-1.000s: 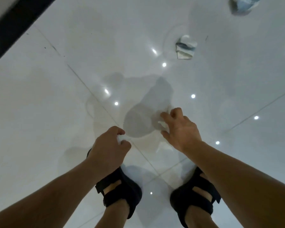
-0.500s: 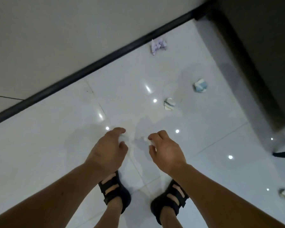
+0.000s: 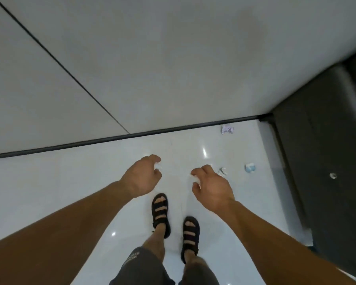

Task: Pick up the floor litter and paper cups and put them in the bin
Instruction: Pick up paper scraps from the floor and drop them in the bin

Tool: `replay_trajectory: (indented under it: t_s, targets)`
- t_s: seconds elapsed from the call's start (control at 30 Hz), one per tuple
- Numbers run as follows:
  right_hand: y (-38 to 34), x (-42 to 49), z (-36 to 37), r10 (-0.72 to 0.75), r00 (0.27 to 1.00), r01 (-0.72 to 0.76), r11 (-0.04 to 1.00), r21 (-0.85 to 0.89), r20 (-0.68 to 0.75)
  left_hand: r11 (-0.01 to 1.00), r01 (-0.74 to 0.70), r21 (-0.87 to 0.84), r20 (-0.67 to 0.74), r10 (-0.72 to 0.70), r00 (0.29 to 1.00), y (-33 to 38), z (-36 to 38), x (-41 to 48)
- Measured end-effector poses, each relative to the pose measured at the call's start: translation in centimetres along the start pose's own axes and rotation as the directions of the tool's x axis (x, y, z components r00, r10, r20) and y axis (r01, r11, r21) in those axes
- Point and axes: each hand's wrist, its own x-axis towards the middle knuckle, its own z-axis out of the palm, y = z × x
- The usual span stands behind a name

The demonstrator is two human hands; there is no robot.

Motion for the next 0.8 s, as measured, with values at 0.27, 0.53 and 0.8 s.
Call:
replay_trajectory:
  t_s: [0.27,0.53,0.8]
  targets:
    - [-12.0,-3.5,-6.3,-0.277,0.959,0.282,0.942,-0.182,0.056,0.977,0.119,-0.180,-0.261,-0.164,0.951,-3.6,-4.9,-15.6]
    - [-29.4,-7.3,-3.8,-0.578,0.794,0.606,0.725,-0.326,0.189,0.890,0.227,-0.394,-0.464,-0.406,0.787,-14.3,-4.3,-30.0]
    - [-49.7,-14.0,6.3,-0.766,0.558,0.824,0.464,-0.326,0.319,0.741,0.326,-0.587,-0.479,-0.643,0.598,-30.5,-3.5,-44.9]
